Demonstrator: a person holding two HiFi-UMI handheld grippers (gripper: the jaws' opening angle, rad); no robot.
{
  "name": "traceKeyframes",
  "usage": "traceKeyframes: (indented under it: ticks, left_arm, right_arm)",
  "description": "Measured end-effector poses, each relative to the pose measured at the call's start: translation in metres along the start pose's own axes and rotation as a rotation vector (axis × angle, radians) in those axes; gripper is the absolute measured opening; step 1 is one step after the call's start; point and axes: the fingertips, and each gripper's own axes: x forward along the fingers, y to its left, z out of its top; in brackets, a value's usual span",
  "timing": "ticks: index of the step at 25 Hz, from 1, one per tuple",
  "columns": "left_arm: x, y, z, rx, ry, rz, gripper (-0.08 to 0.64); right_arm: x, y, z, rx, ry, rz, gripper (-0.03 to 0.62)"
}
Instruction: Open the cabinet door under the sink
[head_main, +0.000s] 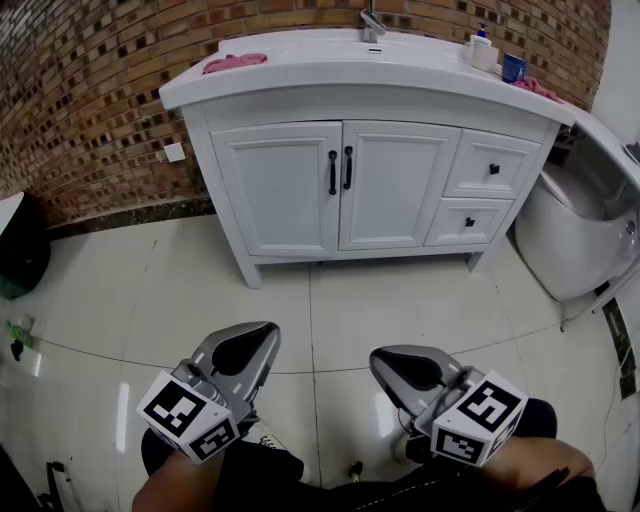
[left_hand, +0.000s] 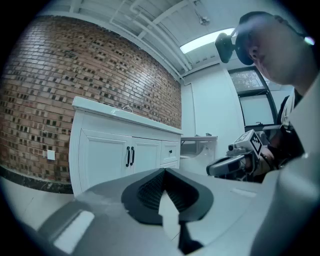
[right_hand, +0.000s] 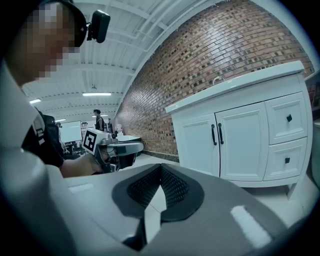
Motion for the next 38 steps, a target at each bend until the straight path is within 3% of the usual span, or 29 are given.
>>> traceKeyframes:
  ticks: [8,17,20,24,30,38]
  left_arm:
    - [0.02,0.001,0.001,0.087,0.002,0.016,0.005]
    - [0.074,0.024,0.028,0.068,-0.053,0.058,0.017]
    - [0.101,0.041,0.032,0.044,-0.058,0.068,0.041]
    - [0.14,0.075,0.04,0.073,-0.046,0.114,0.079]
    - [0.183,0.114,0.036,0.075,-0.034,0.173,0.081]
    - [0.231,0.147,0.031,0.11,-0.004,0.191,0.086]
  right_arm:
    - [0.001,-0.005,0.005,0.014,-0.021,-0.018,0.008]
    - [0.006,-0.026,0.005,0.008,-0.021,-0.051,0.008]
    - [0.009,-0.031,0.005,0.009,-0.01,-0.053,0.008]
    - [0.013,-0.037,0.015,-0.014,-0.018,-0.061,0.008]
    - [0.018,-0.042,0.021,-0.01,-0.02,-0.043,0.008]
    - [0.025,-0.072,0.022,0.031,-0.021,-0.069,0.008]
